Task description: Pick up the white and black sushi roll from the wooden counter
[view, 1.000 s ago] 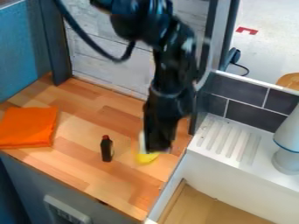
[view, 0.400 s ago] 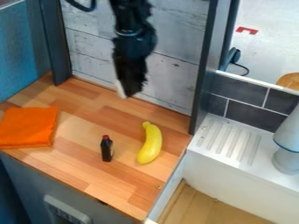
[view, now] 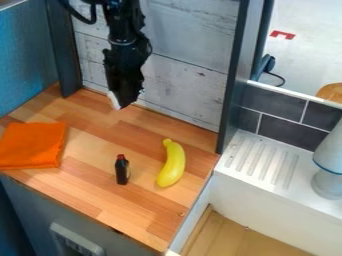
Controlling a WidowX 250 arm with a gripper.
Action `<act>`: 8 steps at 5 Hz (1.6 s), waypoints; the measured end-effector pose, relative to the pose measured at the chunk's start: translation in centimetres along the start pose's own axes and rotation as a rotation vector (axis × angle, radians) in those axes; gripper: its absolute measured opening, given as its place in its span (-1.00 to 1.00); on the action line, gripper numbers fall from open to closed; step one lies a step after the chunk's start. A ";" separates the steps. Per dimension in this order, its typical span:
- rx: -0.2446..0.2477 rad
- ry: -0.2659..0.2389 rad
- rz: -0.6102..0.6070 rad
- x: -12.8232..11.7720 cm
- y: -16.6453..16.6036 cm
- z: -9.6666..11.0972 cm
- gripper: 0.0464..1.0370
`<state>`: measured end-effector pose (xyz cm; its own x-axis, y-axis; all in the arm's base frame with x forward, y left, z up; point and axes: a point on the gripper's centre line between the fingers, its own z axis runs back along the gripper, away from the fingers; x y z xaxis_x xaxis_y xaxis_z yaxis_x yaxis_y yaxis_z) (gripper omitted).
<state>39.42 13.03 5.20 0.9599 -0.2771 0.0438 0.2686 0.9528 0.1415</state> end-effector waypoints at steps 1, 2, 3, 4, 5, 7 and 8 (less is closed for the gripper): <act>-0.014 0.042 0.081 -1.1 3.1 -2.3 0.11; -0.009 0.055 0.114 -2.1 4.5 -2.7 0.11; -0.004 0.069 0.144 -2.7 5.1 -3.9 0.11; 0.007 0.074 0.188 -3.9 6.6 -4.4 0.11; 0.010 0.073 0.209 -4.2 6.9 -5.1 0.24; -0.021 0.067 0.228 -4.3 6.1 -6.5 0.95; -0.034 0.068 0.233 -4.4 5.7 -6.0 0.94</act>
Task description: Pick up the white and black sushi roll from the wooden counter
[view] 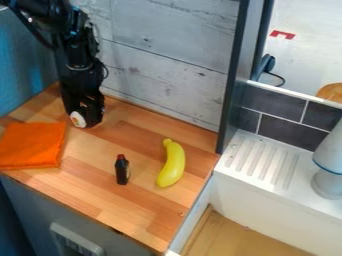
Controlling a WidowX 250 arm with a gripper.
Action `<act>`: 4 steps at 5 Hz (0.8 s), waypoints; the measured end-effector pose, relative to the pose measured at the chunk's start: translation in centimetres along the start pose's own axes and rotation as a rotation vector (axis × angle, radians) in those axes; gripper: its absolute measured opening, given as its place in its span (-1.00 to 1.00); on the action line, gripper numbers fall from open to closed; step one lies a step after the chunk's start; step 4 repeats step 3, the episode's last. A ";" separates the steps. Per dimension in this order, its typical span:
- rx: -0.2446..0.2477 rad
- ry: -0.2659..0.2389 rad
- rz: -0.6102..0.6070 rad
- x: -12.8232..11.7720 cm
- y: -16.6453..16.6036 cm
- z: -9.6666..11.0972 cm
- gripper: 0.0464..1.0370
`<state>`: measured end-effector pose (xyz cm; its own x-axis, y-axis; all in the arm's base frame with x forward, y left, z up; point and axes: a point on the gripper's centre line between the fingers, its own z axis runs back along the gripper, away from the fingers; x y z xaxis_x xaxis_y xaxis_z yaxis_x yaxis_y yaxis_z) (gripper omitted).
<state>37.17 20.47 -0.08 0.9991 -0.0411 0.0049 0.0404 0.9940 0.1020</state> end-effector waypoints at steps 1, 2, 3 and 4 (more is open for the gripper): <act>0.012 -0.069 0.039 -0.5 -0.2 4.7 0.93; -0.014 -0.098 0.098 -3.1 -1.8 9.6 0.93; -0.055 -0.096 0.219 -8.3 -5.4 12.9 0.93; -0.055 -0.096 0.219 -8.3 -5.4 12.9 0.93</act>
